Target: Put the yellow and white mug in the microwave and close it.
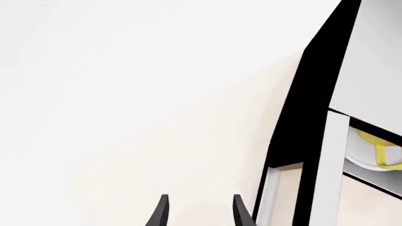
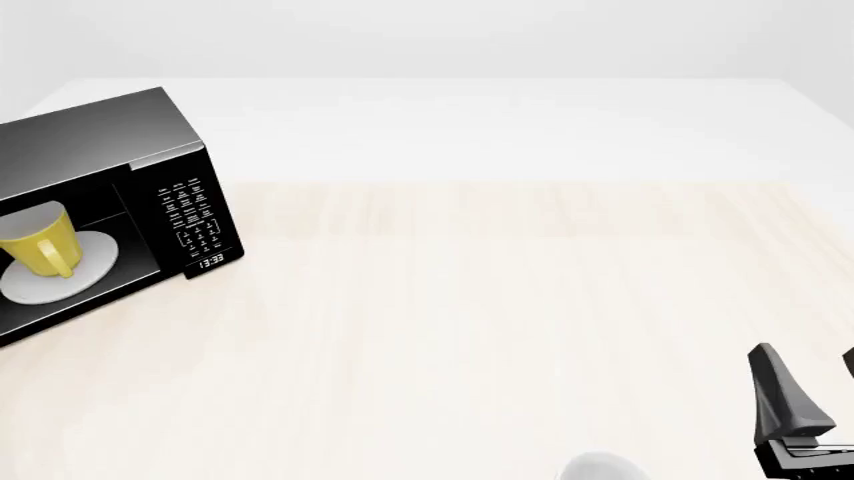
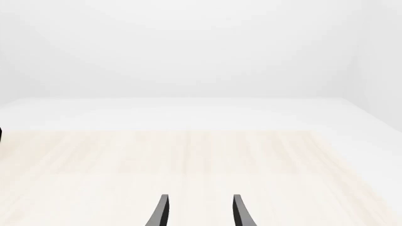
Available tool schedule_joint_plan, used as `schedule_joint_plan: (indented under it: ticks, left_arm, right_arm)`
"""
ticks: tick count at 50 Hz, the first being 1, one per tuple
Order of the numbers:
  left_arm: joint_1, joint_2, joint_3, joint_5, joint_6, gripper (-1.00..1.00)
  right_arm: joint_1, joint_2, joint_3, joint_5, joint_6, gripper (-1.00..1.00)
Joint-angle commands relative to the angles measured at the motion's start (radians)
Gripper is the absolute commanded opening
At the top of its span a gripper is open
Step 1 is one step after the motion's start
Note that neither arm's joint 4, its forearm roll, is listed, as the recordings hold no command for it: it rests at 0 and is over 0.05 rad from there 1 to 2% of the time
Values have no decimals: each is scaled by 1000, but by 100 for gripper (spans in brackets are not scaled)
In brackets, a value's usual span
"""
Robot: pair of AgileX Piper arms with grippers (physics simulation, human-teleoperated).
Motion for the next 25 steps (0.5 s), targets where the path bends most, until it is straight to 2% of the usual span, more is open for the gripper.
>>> schedule_joint_plan:
  ticks: [1, 25]
  left_arm:
    - [-51, 10, 14, -12, 3, 100]
    - [-128, 86, 31, -59, 7, 100]
  right_arm:
    - [0, -1, 1, 0, -1, 100]
    - [0, -1, 1, 0, -1, 100]
